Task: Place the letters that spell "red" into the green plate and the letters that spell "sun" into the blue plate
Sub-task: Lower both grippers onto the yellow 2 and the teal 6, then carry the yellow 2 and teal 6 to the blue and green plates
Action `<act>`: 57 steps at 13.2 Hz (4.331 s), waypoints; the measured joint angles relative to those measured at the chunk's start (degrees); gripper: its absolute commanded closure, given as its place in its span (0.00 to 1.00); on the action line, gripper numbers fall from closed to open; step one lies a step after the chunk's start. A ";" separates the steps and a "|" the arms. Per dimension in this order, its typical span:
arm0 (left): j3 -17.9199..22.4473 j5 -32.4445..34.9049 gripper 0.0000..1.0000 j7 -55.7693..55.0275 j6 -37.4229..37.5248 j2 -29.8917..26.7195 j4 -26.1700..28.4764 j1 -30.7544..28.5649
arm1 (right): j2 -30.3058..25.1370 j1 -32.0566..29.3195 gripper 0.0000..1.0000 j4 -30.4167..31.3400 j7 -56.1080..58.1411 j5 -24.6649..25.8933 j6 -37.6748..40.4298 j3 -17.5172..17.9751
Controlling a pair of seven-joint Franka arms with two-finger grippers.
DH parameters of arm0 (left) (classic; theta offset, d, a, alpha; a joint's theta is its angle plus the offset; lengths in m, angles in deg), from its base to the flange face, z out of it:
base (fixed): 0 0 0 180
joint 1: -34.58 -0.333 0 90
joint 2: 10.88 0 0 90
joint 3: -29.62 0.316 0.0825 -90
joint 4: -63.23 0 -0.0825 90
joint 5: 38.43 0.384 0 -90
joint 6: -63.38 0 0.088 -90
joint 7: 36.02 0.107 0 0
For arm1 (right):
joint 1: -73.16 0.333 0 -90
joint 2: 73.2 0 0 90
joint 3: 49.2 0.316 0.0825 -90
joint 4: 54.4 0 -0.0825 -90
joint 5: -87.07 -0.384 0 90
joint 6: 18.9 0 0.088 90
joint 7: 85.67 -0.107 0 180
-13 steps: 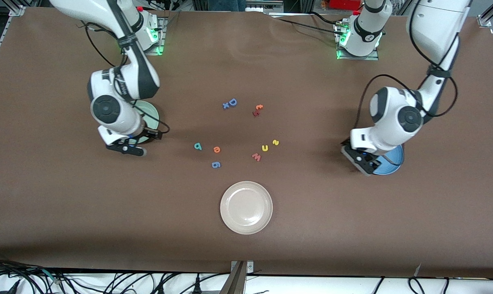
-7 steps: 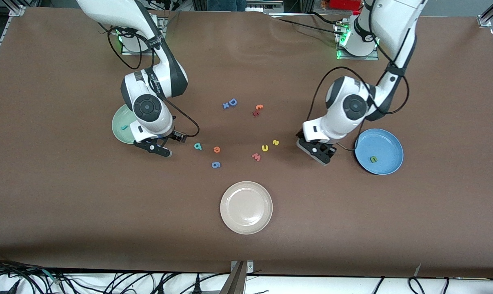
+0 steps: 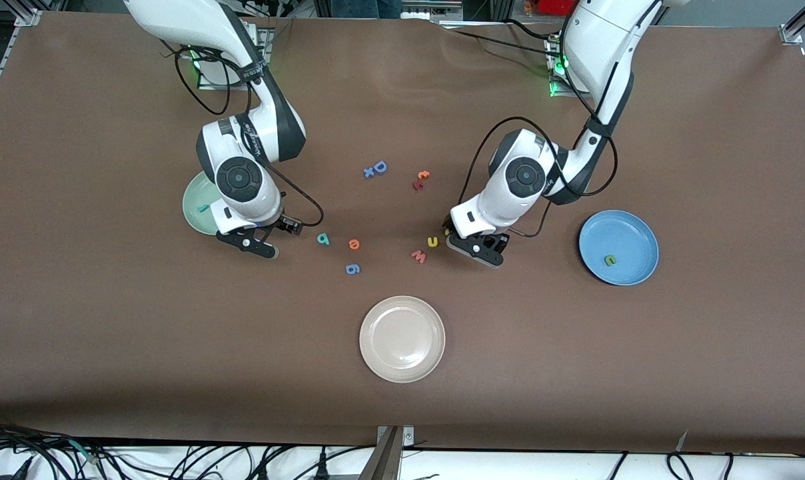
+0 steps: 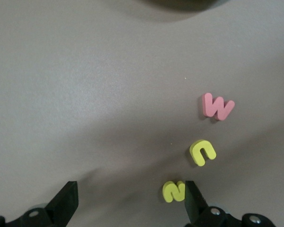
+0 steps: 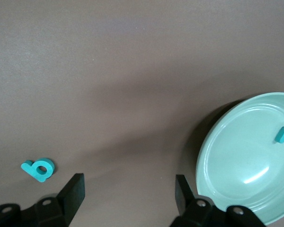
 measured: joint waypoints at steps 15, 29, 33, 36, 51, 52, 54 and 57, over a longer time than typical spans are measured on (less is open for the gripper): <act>0.41 0.70 0.41 -9.12 0.00 3.02 -0.01 4.00 | 0.02 0.00 0.15 0.00 -1.62 0.00 0.00 0.00; 1.61 1.81 1.00 -8.35 -0.03 2.87 -0.08 4.18 | 5.31 0.96 0.17 -0.01 -20.61 -7.76 -12.95 2.97; 7.97 1.84 1.00 4.98 5.19 0.28 -1.24 2.59 | 7.94 2.11 0.17 -0.02 -25.90 -8.02 -18.92 3.65; 12.87 1.84 0.98 20.71 10.98 -3.41 -1.41 -1.89 | 9.41 3.01 0.23 -0.02 -27.94 -8.04 -20.83 4.07; 20.25 0.97 0.96 60.44 12.34 -3.11 6.61 -15.18 | 9.38 3.64 0.81 -0.99 -27.08 -7.92 -20.67 3.32; 20.25 0.97 0.84 60.44 12.34 -3.11 6.70 -15.30 | 8.83 3.67 0.81 -1.23 -25.15 -7.89 -19.71 2.51; 20.25 0.97 0.00 60.44 12.33 -3.12 6.72 -15.38 | 6.72 3.73 0.81 -1.44 -18.83 -7.89 -14.13 -0.19; 20.22 0.96 0.00 60.45 12.33 -3.13 6.72 -15.38 | 2.64 3.66 0.81 -1.01 -6.59 -7.89 -4.83 -6.63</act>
